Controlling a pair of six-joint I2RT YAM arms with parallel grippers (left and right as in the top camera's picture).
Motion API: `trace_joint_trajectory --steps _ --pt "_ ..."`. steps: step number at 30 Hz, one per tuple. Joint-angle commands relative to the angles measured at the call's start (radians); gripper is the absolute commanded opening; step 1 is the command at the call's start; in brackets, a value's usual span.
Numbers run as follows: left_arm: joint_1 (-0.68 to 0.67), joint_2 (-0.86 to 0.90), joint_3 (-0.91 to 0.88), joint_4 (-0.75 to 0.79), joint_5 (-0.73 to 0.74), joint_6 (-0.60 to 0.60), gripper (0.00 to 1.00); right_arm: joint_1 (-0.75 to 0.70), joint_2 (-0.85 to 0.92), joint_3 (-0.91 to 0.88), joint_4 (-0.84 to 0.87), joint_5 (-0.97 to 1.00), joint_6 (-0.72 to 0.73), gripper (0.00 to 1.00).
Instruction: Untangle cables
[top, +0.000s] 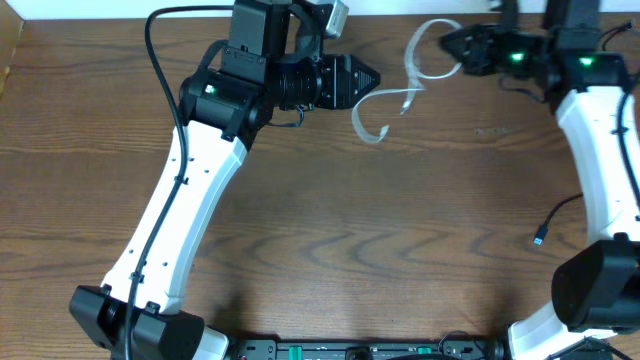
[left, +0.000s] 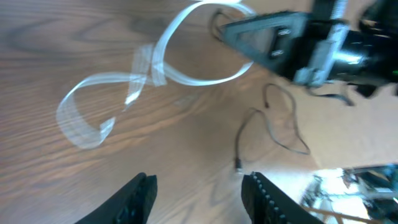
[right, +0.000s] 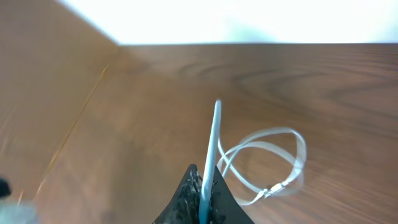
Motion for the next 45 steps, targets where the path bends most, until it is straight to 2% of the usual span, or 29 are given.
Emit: trace_joint_trajectory --steps 1,8,13,17,20,23,24,25,26,33,35,39,40,41,43,45 --pt "0.003 -0.001 -0.004 -0.034 -0.137 0.01 0.5 -0.093 -0.005 0.051 -0.01 0.115 0.139 0.01" --pt "0.003 0.0 -0.004 -0.06 -0.209 0.01 0.51 -0.301 -0.005 0.142 -0.182 0.326 0.168 0.01" --pt "0.003 0.0 -0.004 -0.06 -0.212 0.01 0.51 -0.425 -0.003 0.15 -0.293 0.64 0.168 0.01" --pt "0.003 0.0 -0.004 -0.06 -0.212 0.01 0.51 -0.483 0.008 0.143 -0.275 0.893 0.18 0.01" --pt "0.003 0.0 -0.004 -0.064 -0.212 0.01 0.51 -0.52 0.026 0.143 -0.243 0.988 0.202 0.01" --pt "0.003 0.0 -0.013 -0.071 -0.212 0.01 0.51 -0.566 0.053 0.143 -0.206 0.995 0.23 0.01" --pt "0.003 0.0 -0.016 -0.071 -0.212 0.01 0.51 -0.573 0.058 0.143 -0.2 0.993 0.235 0.06" --pt "0.003 0.0 -0.018 -0.073 -0.212 0.01 0.51 -0.582 0.063 0.143 -0.19 0.967 0.235 0.4" --pt "0.003 0.0 -0.019 -0.075 -0.212 0.01 0.51 -0.587 0.063 0.143 -0.185 0.918 0.235 0.97" --pt "0.003 0.0 -0.019 -0.083 -0.291 0.01 0.51 -0.565 0.046 0.143 -0.267 0.605 0.224 0.99" --pt "0.003 0.0 -0.019 -0.095 -0.401 0.045 0.57 -0.528 0.023 0.143 -0.325 0.456 0.148 0.99" --pt "0.003 0.0 -0.019 -0.111 -0.563 0.063 0.68 -0.453 -0.018 0.143 -0.424 0.303 0.027 0.99" --pt "0.003 0.0 -0.019 -0.117 -0.603 0.062 0.74 -0.426 -0.03 0.143 -0.45 0.287 0.003 0.99" --pt "0.003 0.0 -0.019 -0.124 -0.648 0.063 0.94 -0.39 -0.042 0.143 -0.477 0.283 -0.021 0.99" --pt "0.003 0.0 -0.019 -0.156 -0.71 0.063 0.96 -0.317 -0.065 0.143 -0.528 0.303 -0.071 0.99" --pt "0.003 0.0 -0.019 -0.215 -0.709 0.062 0.96 -0.215 -0.097 0.143 -0.583 0.393 -0.081 0.99"
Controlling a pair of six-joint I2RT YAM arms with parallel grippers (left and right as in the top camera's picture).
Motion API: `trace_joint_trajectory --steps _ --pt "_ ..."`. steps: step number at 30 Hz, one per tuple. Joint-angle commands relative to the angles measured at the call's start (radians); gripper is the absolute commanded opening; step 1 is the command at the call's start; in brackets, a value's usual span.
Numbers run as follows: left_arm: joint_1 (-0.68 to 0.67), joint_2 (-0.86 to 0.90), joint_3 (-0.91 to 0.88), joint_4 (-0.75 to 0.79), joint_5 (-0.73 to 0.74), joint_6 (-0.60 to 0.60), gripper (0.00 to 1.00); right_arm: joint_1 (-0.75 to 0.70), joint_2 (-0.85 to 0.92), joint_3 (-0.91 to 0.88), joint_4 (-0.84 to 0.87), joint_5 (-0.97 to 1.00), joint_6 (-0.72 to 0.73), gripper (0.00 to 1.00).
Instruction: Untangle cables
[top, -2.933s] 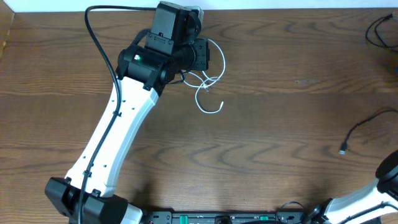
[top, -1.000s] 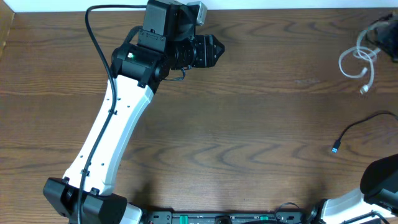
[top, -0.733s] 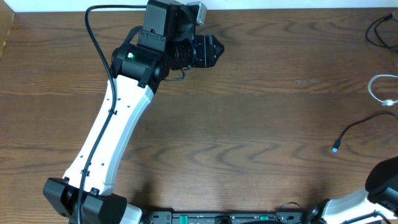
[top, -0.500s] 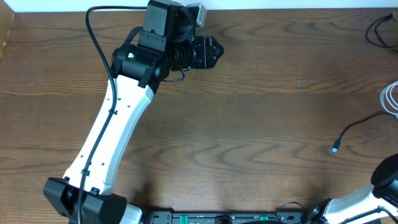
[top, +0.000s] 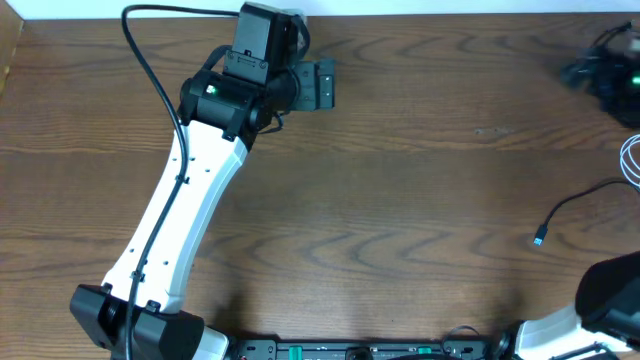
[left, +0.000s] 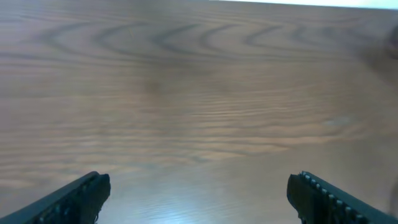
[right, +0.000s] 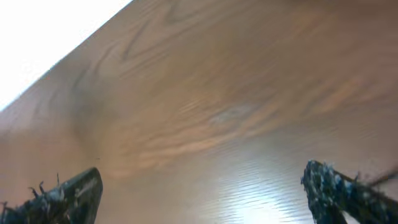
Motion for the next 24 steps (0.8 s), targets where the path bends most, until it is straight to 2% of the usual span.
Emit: trace_joint_trajectory --steps 1,5,12,16,19,24 --pt "0.003 0.0 -0.006 -0.065 -0.106 0.011 0.97 0.146 -0.08 0.013 -0.055 0.077 -0.081 0.99" --pt "0.003 0.0 -0.006 -0.069 -0.096 0.012 0.97 0.314 -0.166 0.013 -0.092 0.243 -0.081 0.99" --pt "0.003 0.0 -0.006 -0.069 -0.096 0.012 0.98 0.473 -0.321 0.013 -0.16 0.257 -0.08 0.99" --pt "0.003 0.0 -0.006 -0.069 -0.096 0.012 0.98 0.492 -0.348 0.013 -0.167 0.258 -0.081 0.99" --pt "0.003 0.0 -0.006 -0.069 -0.096 0.012 0.98 0.491 -0.349 0.013 -0.232 0.278 -0.099 0.99" --pt "0.003 0.0 -0.006 -0.069 -0.096 0.012 0.98 0.489 -0.356 0.012 -0.288 0.312 -0.024 0.99"
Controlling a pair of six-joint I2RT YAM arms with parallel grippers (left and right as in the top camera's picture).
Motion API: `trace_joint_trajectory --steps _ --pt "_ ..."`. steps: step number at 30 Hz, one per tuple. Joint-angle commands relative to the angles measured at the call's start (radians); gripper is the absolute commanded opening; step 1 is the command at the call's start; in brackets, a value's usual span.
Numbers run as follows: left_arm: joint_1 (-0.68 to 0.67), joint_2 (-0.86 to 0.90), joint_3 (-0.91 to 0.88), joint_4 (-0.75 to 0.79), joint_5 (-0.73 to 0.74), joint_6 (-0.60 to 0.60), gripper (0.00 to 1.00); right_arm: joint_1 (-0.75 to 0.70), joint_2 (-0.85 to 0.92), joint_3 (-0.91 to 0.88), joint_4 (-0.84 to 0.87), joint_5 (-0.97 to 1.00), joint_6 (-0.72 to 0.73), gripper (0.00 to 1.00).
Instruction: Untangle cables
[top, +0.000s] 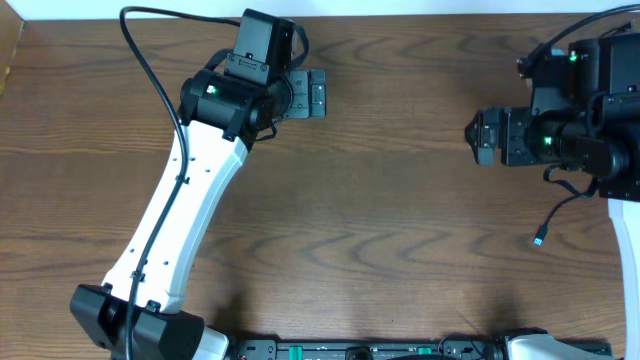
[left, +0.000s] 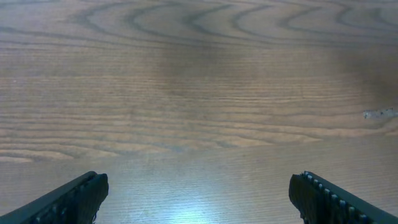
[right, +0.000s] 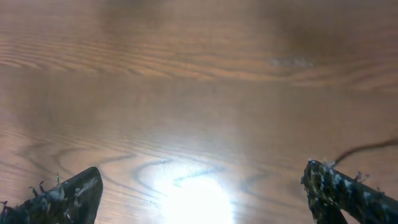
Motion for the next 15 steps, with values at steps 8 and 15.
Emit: trace_joint_trajectory --steps 8,15 --pt "0.003 0.0 -0.006 -0.002 -0.02 0.009 0.98 0.0 -0.071 -0.137 0.285 0.126 -0.021 0.99" --pt "0.003 0.0 -0.006 -0.002 -0.02 0.009 0.98 -0.056 -0.382 -0.703 0.841 0.11 -0.061 0.99"
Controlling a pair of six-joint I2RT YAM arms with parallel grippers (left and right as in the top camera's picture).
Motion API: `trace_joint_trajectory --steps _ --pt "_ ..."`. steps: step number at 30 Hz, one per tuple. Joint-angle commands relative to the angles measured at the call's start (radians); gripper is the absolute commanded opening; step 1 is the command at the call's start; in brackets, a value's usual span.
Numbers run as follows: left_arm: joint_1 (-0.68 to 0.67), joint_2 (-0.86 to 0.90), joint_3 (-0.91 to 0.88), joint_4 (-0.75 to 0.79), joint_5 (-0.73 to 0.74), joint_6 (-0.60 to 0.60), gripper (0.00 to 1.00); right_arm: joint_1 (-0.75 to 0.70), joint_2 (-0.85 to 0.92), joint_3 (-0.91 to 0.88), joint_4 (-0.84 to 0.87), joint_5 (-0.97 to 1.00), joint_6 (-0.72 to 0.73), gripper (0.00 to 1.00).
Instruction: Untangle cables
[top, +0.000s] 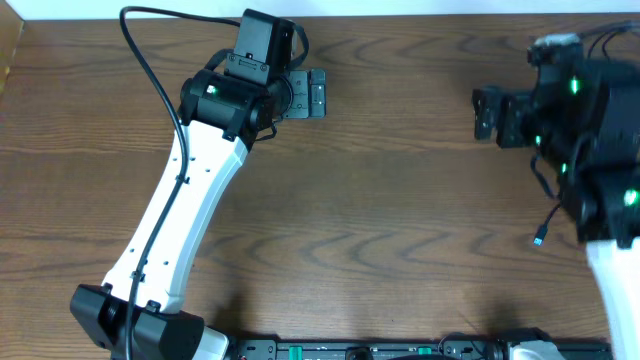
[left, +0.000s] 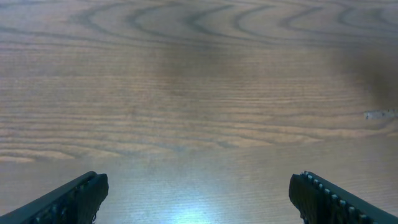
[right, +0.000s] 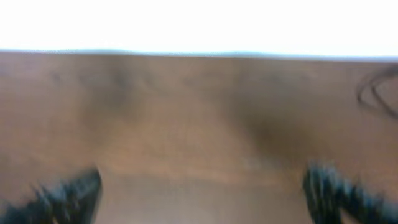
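No white cable shows in any view. A thin black cable with a blue plug (top: 545, 230) lies at the table's right side, partly under my right arm. A dark cable loop (right: 377, 93) shows blurred at the right of the right wrist view. My left gripper (top: 316, 96) (left: 199, 190) hangs open over bare wood near the table's far edge. At the far right my right gripper (top: 487, 114) (right: 202, 190) is open too, with nothing between its fingers; its view is blurred.
The wooden table (top: 380, 230) fills the overhead view, with its far edge (right: 186, 53) running across the right wrist view. My left arm (top: 180, 200) crosses the left half of the table. My right arm (top: 600, 150) covers the right edge.
My right arm has shifted toward the table's far edge, and its wrist view is now blurred and shows that edge. The left arm has not moved. Both grippers remain open.
At first my right gripper was shut on a white flat cable at the far edge, with my open left gripper beside its loops. Then the cable was off the middle, a white loop at the right edge, both grippers open. Later my right arm stood over the table's right side.
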Motion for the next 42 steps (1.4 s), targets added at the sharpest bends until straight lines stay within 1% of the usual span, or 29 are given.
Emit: trace_joint_trajectory --steps 1,6,8,15,19,24,29,42 --pt "0.003 0.0 -0.005 -0.001 -0.017 0.009 0.98 -0.047 -0.192 -0.267 0.164 -0.001 -0.022 0.99" --pt "0.003 0.0 -0.005 -0.001 -0.017 0.009 0.98 -0.064 -0.452 -0.593 0.377 0.002 -0.023 0.99" --pt "0.003 0.0 -0.005 -0.001 -0.017 0.009 0.98 -0.064 -0.643 -0.797 0.509 0.04 -0.023 0.99" --pt "0.003 0.0 -0.005 -0.001 -0.017 0.009 0.98 -0.058 -0.974 -1.118 0.661 0.046 -0.023 0.99" --pt "0.003 0.0 -0.005 -0.001 -0.017 0.009 0.98 -0.036 -1.062 -1.213 0.688 0.046 -0.023 0.99" --pt "0.003 0.0 -0.005 -0.001 -0.017 0.009 0.98 -0.019 -1.117 -1.285 0.699 0.044 -0.006 0.99" --pt "0.003 0.0 -0.005 -0.001 -0.017 0.009 0.98 -0.017 -1.141 -1.287 0.61 0.009 -0.006 0.99" --pt "0.003 0.0 -0.005 -0.001 -0.017 0.009 0.98 -0.017 -1.14 -1.287 0.613 -0.003 0.012 0.99"
